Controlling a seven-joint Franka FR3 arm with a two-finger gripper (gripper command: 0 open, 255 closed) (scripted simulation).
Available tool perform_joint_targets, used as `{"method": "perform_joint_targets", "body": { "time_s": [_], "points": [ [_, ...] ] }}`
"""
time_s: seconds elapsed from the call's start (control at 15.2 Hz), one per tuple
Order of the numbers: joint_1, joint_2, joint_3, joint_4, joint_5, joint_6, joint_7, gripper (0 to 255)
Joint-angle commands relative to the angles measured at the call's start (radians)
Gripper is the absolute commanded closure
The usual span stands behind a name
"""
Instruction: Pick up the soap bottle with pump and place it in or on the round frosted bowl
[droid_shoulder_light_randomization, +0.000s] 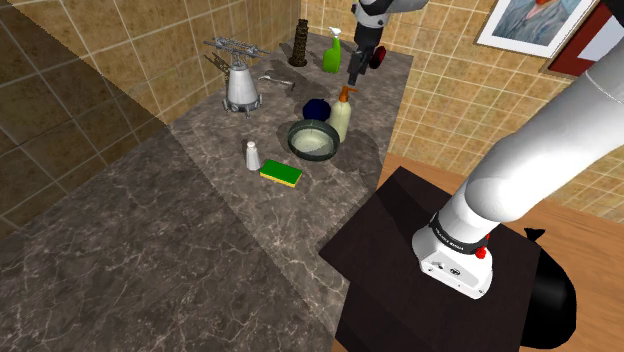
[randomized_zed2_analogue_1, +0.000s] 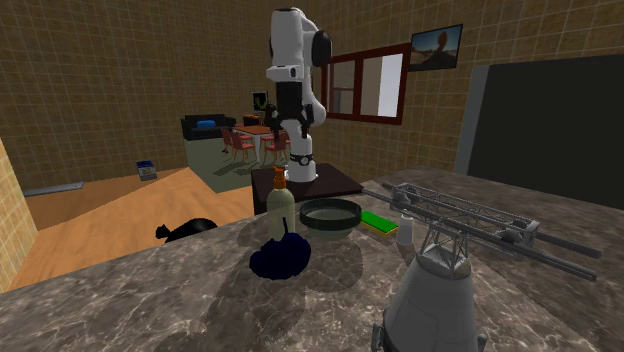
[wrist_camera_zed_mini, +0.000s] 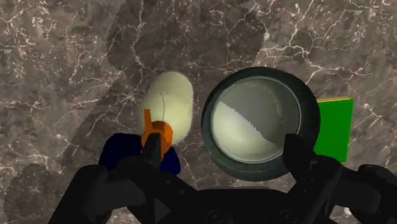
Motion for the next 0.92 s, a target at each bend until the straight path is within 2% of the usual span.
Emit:
{"method": "perform_joint_targets", "body": {
  "time_s": [0.0, 0.4, 0.86],
  "points": [
    [-0.004, 0.074, -0.02, 0.029, 0.026, 0.038, -0.043, 0],
    [-0.035, 0.306, -0.05, 0.175, 0.128, 0.095, -0.171, 0],
    [-0.039, 0.356, -0.043, 0.138, 0.152, 0.179, -0.187, 0]
  ]
}}
